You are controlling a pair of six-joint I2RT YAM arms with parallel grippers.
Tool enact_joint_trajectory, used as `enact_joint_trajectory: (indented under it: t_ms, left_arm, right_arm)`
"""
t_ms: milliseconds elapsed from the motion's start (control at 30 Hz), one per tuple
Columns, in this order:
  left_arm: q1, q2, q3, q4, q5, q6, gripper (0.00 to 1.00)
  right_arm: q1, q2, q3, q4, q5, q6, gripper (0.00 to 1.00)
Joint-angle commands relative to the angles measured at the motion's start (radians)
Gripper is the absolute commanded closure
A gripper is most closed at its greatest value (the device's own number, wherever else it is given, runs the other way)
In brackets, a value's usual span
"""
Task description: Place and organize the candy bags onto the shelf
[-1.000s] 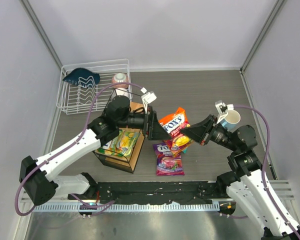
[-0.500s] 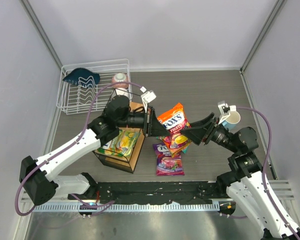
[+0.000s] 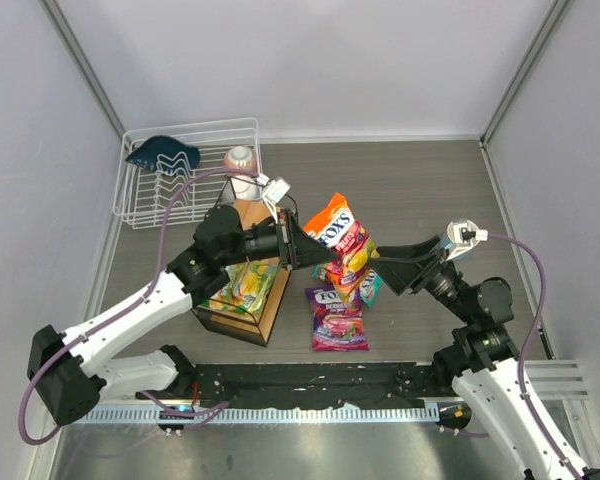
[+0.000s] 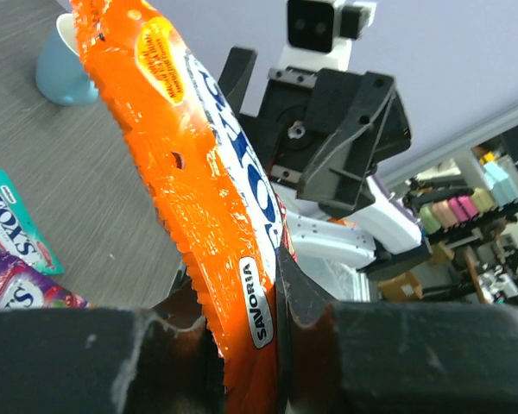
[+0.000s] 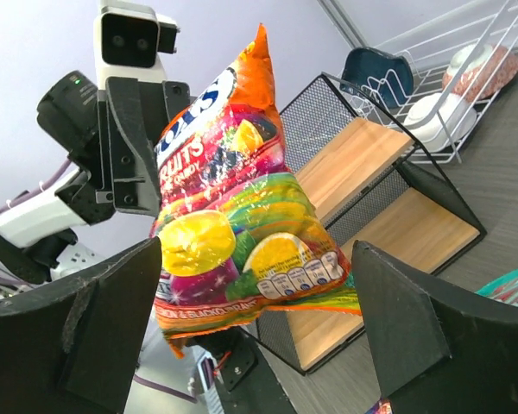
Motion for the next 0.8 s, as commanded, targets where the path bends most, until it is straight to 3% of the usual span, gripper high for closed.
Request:
enact_joint_trajectory:
  t_ms: [0,267,467,767]
  left_arm:
    - [0.006,-0.043,-0.012,0.283,-0.074,-0.094,1.00]
    - [0.004,-0.057,0.002,0.329,-0.079,-0.102,1.00]
    - [0.006,-0.086,0.043,0.240,-0.088,-0.038,1.00]
    - [0.004,-0.063,-0.019,0.337,-0.089,-0.084,1.00]
  right_arm:
    - [0.000,0.027,-0.035,0.163,0.029,0.106,0.03]
    - [-0.001,0.058,-0.035,0.172,0.077,0.124,0.02]
    - [0.000,0.053,0.008,0.032,0.135,0.054,0.02]
    - [0.000,0.101,-0.101,0.411,0.114,0.287,0.02]
